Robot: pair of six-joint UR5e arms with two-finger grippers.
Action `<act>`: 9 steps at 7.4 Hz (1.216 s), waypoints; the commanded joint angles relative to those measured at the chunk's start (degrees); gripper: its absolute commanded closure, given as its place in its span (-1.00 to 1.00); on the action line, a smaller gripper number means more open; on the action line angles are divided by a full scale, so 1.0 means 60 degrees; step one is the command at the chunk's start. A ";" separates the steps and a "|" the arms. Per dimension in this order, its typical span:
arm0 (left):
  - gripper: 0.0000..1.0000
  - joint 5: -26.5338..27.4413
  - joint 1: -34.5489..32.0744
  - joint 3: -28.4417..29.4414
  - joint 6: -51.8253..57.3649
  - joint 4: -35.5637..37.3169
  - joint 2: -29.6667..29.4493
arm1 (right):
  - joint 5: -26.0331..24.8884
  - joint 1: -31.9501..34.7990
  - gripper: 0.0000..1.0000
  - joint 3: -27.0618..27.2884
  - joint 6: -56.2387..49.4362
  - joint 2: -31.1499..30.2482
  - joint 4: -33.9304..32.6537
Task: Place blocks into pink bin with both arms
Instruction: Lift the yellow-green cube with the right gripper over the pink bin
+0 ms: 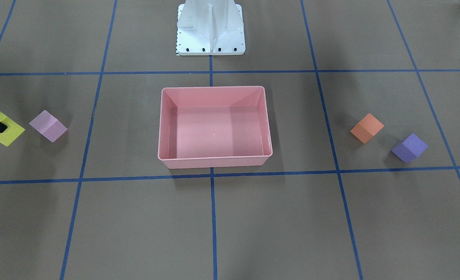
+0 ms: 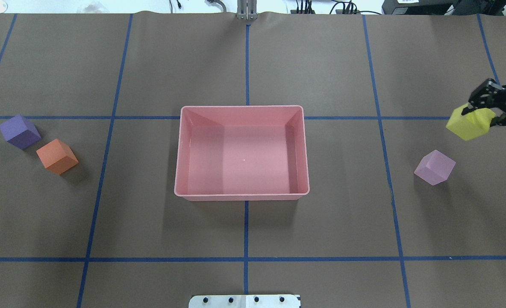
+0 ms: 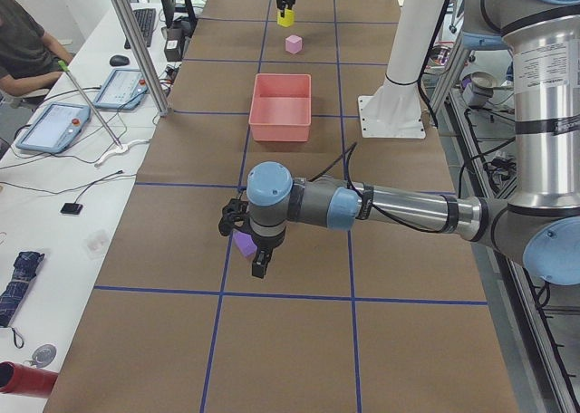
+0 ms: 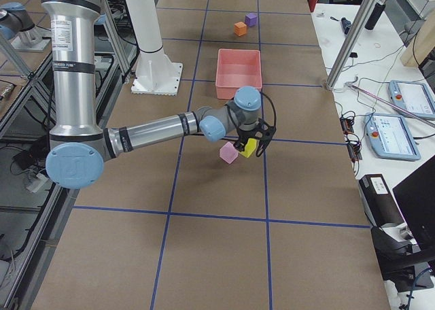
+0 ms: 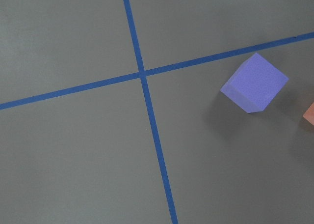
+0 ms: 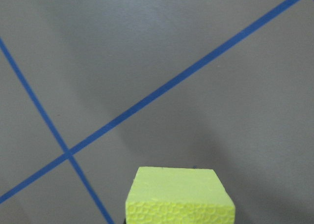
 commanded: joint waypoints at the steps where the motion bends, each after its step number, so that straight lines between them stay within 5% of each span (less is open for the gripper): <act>1: -1.00 -0.0065 0.0015 0.0018 0.0014 -0.0017 0.0001 | -0.0542 -0.1295 1.00 0.0301 0.0782 0.2133 -0.0801; 4: -1.00 -0.0065 0.0073 0.0032 -0.0262 -0.0105 -0.0087 | -0.1377 -0.3419 1.00 0.0171 0.3183 0.4842 -0.2451; 5: -1.00 -0.0065 0.0233 0.0018 -0.0511 -0.0265 -0.0102 | -0.2279 -0.4210 1.00 0.0068 0.3583 0.5431 -0.2499; 9: -0.99 -0.0036 0.1327 0.0003 -0.2905 -0.1115 -0.0552 | -0.3942 -0.5872 1.00 -0.1526 0.3983 0.6609 -0.2486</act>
